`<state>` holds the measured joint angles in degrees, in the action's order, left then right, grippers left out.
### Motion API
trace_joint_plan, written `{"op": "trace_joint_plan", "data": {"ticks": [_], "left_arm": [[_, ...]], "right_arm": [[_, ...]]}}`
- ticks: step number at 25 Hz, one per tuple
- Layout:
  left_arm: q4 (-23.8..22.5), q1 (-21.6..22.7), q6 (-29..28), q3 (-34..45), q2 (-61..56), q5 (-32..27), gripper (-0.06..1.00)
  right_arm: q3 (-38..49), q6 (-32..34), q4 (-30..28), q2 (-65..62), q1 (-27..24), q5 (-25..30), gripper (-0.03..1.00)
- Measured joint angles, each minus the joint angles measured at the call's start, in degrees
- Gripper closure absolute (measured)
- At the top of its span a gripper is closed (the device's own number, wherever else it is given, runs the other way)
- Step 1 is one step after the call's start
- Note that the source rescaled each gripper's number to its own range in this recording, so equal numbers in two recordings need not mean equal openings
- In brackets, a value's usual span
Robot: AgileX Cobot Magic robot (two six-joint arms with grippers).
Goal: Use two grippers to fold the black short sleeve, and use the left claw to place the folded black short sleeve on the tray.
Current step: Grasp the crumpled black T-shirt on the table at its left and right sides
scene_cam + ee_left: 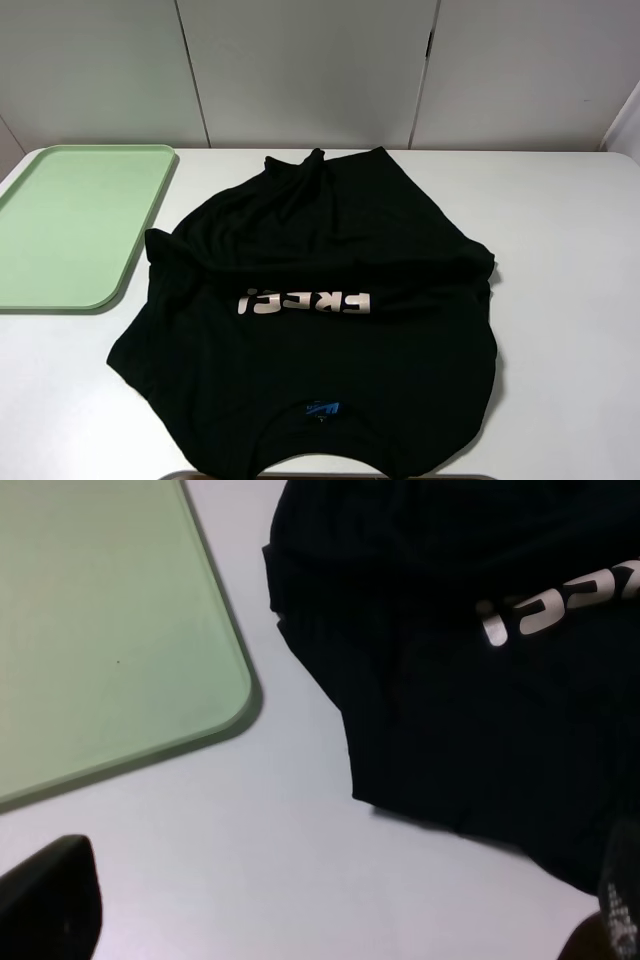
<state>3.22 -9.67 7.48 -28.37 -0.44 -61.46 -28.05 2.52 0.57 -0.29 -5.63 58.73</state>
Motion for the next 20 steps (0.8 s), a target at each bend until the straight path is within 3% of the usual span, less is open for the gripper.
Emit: {"op": "trace_joint_plan", "data": {"ticks": [20], "left_arm": [[0.0,0.0,0.0,0.0,0.0,0.0,-0.06]], "right_arm": [[0.0,0.0,0.0,0.0,0.0,-0.1,-0.03]]}}
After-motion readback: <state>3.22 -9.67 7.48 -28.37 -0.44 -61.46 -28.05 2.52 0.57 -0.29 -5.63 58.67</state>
